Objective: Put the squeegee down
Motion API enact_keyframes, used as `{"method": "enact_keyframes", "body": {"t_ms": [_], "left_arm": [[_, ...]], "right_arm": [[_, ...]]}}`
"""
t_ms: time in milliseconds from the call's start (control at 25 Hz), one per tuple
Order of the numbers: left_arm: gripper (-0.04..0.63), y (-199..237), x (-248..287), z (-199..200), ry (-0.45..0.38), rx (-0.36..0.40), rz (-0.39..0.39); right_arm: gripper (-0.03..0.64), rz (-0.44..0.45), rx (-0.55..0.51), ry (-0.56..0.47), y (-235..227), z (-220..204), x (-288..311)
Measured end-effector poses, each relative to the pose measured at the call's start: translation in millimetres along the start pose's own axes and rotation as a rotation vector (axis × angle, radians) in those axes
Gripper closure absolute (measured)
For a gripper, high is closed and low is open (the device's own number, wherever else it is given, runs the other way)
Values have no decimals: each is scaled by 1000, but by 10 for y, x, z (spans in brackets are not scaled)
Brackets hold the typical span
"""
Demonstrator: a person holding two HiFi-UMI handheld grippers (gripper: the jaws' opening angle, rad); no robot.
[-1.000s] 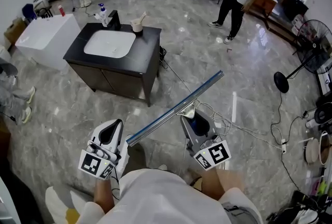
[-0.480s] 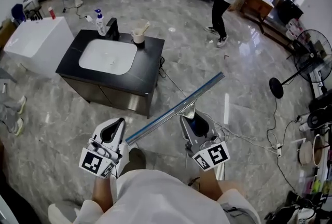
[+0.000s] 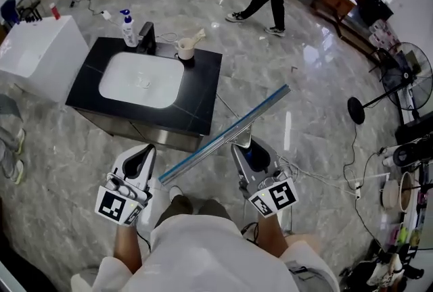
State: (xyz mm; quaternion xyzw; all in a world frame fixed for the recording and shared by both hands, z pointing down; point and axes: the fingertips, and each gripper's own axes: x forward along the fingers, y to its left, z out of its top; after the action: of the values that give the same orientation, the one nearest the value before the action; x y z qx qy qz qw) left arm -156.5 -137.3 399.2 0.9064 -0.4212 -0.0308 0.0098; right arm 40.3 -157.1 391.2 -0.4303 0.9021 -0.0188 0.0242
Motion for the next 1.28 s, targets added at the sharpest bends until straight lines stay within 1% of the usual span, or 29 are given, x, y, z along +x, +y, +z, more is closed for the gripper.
{"method": "enact_keyframes", "body": {"t_ms": [120,320,440,520,600,720,800,880,960,1120,1280], "left_arm": [[595,104,84,-86,16,-25,15],[595,238,275,-218,30,-54,76],[595,242,470,-248,35,-67,95],[595,260,611,-258,40,-70,104],[595,292,726,-281,42,-76,113],[595,356,851,-376,58,-91,131],[595,419,902,-436,70,-100,149],[595,482,916,-490,86,-111,172],[595,525,909,-535,99,-123,195],[595,635,840,-630,111,-144,242],[595,753,769,-709,117,-158,279]], "right_arm": [[477,42,-19,46,-62,-102,181],[477,128,-44,112,-281,-323,487],[477,199,-66,162,-509,-461,714],[477,265,-109,227,-689,-645,916],[477,338,-152,305,-881,-922,1162],[479,441,-190,440,-1152,-1475,1582],[478,504,-183,529,-1277,-1882,1884],[479,552,-155,606,-1346,-2271,2160],[479,581,-151,672,-1387,-2610,2372],[479,616,-200,777,-1415,-3167,2675],[479,636,-268,874,-1424,-3566,2865]]}}
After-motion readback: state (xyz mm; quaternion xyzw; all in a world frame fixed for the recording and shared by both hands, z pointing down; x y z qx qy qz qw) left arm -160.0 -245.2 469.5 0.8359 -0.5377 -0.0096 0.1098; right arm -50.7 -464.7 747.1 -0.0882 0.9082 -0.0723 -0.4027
